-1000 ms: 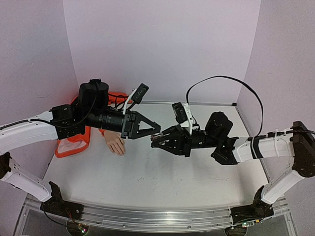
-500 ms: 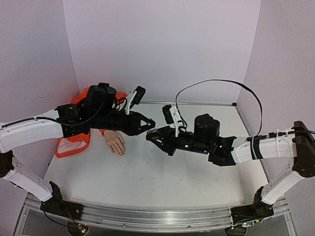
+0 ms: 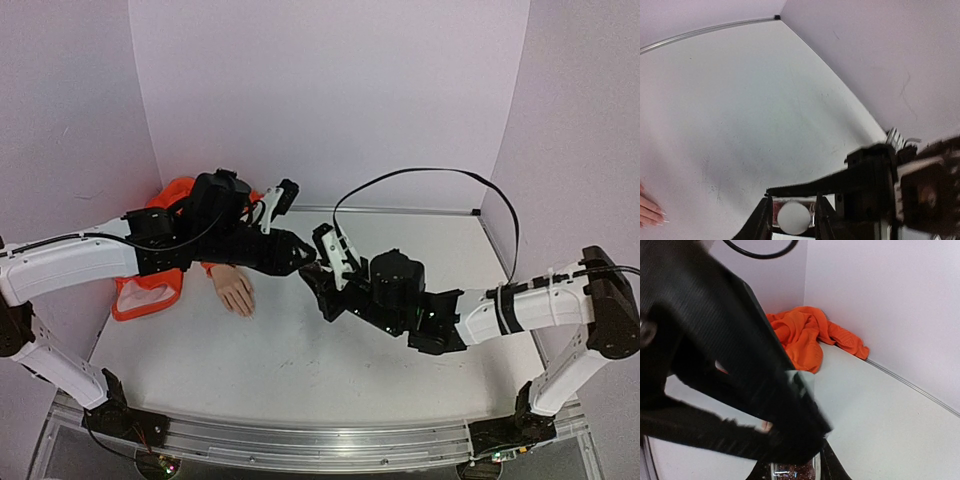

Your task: Paint the nails

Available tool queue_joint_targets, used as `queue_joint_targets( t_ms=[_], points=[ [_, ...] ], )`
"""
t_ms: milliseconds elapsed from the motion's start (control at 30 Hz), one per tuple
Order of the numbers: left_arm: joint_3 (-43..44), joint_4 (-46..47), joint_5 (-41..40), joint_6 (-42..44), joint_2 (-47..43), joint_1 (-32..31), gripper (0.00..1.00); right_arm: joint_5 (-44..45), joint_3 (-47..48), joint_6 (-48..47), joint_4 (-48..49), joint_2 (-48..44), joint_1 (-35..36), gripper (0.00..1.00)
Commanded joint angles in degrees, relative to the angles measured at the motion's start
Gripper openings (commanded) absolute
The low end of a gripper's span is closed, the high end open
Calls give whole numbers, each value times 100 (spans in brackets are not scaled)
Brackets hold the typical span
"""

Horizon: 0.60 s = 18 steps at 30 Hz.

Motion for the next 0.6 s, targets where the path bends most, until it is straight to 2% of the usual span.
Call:
queue_joint_targets(
  t_ms=[0, 100, 200, 300, 400, 567],
  points=[
    [58, 76, 695, 202, -287, -92, 54, -2107, -251, -34, 560, -882, -401, 0],
    [-154, 426, 1191, 319, -571, -84, 68, -3621, -559, 566, 766, -1251, -829, 0],
    [-294, 707, 1688, 394, -838, -92, 75, -5193, -817, 1072, 1115, -1426, -1197, 0],
    [-489, 1197, 2108, 308, -1048, -92, 80, -6188, -870, 1471, 1497, -1416, -1216, 0],
    [-511, 1418, 2337, 204, -1041, -89, 80, -6894, -757, 1828, 1914, -1247, -1214, 0],
    [-428, 1695, 2627, 29, -884, -123, 75, -7164, -491, 2090, 2096, -928, -1215, 0]
  ],
)
